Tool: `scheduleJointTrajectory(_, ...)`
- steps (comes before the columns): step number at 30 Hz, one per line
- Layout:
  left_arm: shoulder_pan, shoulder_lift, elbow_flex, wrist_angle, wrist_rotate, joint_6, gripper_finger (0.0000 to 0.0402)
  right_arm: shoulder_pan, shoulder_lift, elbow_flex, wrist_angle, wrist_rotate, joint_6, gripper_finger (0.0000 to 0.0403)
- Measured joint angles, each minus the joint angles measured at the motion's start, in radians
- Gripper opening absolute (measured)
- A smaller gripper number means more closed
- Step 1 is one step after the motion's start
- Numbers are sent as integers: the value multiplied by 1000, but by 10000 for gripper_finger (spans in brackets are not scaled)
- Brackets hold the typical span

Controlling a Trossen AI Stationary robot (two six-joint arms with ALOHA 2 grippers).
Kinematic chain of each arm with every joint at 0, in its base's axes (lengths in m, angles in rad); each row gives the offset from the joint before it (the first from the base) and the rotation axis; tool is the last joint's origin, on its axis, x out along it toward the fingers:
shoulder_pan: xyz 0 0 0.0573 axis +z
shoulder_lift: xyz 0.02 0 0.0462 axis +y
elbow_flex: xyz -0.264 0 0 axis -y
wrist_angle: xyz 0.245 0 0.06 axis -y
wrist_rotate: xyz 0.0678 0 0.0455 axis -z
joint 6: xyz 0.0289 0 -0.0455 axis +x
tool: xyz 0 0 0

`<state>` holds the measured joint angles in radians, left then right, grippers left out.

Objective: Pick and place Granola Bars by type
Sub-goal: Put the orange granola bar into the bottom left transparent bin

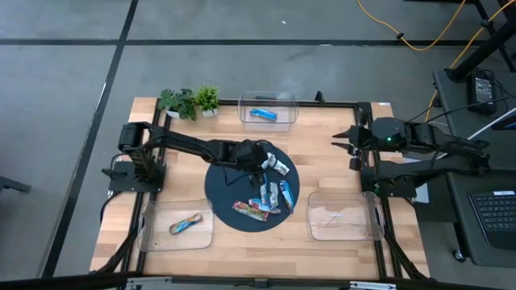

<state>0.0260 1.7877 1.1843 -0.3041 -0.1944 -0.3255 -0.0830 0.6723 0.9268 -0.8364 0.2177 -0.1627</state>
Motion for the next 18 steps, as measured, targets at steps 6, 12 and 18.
scheduleJointTrajectory(6,14,13,0,-17,-22,-57,188,0,-17,0,-5,0,0,100)
scheduleJointTrajectory(12,25,59,0,-17,8,-77,206,0,-16,0,-7,0,-2,100)
scheduleJointTrajectory(18,30,78,0,-6,10,-83,205,0,-16,0,-7,1,-6,100)
